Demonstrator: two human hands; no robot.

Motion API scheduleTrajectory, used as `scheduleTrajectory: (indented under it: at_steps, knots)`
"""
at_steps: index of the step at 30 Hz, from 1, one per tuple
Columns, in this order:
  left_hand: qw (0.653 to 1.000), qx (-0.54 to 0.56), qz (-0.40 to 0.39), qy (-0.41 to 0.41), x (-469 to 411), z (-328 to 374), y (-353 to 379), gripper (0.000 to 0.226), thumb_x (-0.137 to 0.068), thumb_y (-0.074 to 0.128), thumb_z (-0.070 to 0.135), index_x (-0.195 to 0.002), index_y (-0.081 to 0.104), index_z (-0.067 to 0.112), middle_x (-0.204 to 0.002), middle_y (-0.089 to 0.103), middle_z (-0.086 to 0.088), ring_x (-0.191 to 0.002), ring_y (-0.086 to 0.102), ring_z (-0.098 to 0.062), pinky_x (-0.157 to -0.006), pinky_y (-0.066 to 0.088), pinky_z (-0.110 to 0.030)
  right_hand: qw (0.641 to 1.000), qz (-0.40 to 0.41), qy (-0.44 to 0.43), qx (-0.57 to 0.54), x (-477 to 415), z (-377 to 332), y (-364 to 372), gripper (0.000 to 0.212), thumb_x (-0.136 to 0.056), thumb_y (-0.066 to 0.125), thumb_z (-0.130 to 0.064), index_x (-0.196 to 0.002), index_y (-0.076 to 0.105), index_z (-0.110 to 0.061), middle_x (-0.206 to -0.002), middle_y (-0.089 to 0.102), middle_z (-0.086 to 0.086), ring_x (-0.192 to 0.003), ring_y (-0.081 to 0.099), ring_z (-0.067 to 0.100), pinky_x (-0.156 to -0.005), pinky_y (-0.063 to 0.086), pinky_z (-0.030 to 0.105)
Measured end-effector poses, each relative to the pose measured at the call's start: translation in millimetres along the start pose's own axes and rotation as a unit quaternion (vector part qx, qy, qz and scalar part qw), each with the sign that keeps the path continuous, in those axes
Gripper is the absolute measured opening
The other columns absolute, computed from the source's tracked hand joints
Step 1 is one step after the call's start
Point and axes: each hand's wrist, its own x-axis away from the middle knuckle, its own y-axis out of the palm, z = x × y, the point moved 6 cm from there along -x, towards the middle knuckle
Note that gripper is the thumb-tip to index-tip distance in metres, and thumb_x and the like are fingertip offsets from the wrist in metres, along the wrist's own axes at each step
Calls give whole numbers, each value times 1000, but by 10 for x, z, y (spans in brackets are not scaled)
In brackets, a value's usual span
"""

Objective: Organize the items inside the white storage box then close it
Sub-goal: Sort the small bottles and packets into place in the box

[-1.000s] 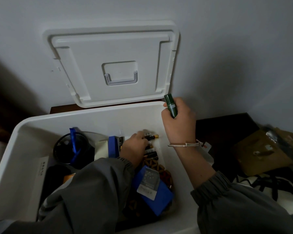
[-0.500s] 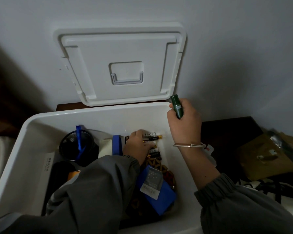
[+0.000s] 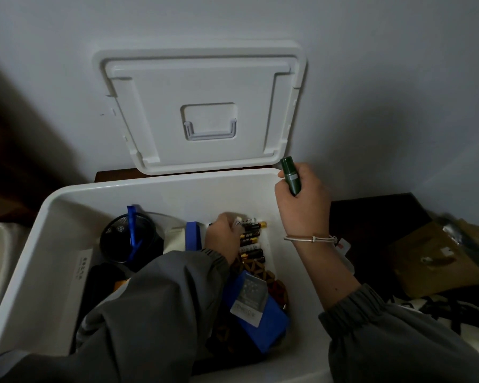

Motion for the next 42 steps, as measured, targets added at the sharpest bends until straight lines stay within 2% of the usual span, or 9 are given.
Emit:
scheduleTrajectory:
  at_steps: [7, 12, 17, 23, 27, 32, 35, 38, 42]
  knots:
    - [990, 101, -91, -25, 86, 165, 157, 19, -95, 50, 23, -108, 56, 10, -98, 57, -1, -87, 53, -11, -71, 42, -21, 1000, 4, -5, -5, 8, -14, -1, 10, -83, 55, -8, -91, 60, -11, -58, 44, -8, -47, 40, 4, -45, 34, 6]
    - [984, 133, -81, -89, 65, 96, 30, 24, -97, 47, 24, -114, 53, 9, -102, 58, -4, -85, 57, -11, -63, 46, -20, 1000, 6, -2, -9, 6, -7, -4, 10, -83, 55, -9, -91, 60, -12, -58, 44, -9, -47, 41, 4, -46, 35, 6]
    - [986, 22, -133, -100, 124, 97, 51, 29, -98, 44, 25, -92, 61, 3, -84, 60, -7, -78, 58, -18, -70, 49, -30, 1000, 7, 1, -4, -3, 4, -9, 12, -82, 54, -8, -91, 61, -11, -58, 44, -8, -48, 40, 5, -44, 31, 10]
    - [969, 113, -176, -130, 204, 126, 124, 29, -98, 45, 21, -80, 60, 5, -77, 59, -8, -79, 61, -21, -73, 54, -35, 1000, 7, -6, -7, 6, -19, -6, 11, -82, 54, -7, -90, 60, -10, -57, 43, -8, -47, 39, 5, -44, 31, 11]
    - [974, 35, -176, -141, 204, 72, 29, 36, -98, 43, 24, -66, 50, 11, -67, 47, -7, -70, 47, -21, -70, 44, -34, 1000, 6, -7, -14, 8, -21, -7, 10, -82, 54, -8, -90, 60, -10, -58, 44, -7, -47, 39, 5, -45, 34, 11]
    - [968, -50, -194, -150, 252, 59, 21, 39, -97, 42, 21, -109, 59, -11, -78, 57, -12, -89, 59, -32, -90, 48, -39, 1000, 4, -5, -16, 3, -12, 0, 9, -82, 55, -8, -89, 60, -10, -57, 43, -8, -47, 39, 5, -45, 31, 10]
    - [962, -33, -206, -177, 270, 107, 32, 39, -98, 42, 20, -123, 52, -8, -115, 61, -22, -111, 58, -34, -96, 47, -38, 1000, 4, -3, -14, 3, -12, -2, 10, -82, 54, -9, -90, 60, -10, -57, 43, -8, -48, 39, 4, -46, 32, 15]
    - [956, -99, -231, -149, 299, 205, 13, 41, -98, 45, 21, -133, 41, 0, -128, 53, -18, -118, 51, -29, -95, 41, -32, 1000, 6, -7, -10, 5, -16, -3, 9, -82, 54, -9, -89, 60, -9, -56, 42, -8, -47, 39, 5, -46, 31, 14]
    - [939, 93, -226, -240, 310, 121, 62, 36, -98, 44, 16, -123, 48, -9, -124, 58, -25, -107, 61, -29, -87, 48, -31, 1000, 6, -7, -13, 6, -14, 1, 9, -81, 54, -8, -88, 59, -9, -56, 41, -8, -47, 38, 5, -46, 32, 17]
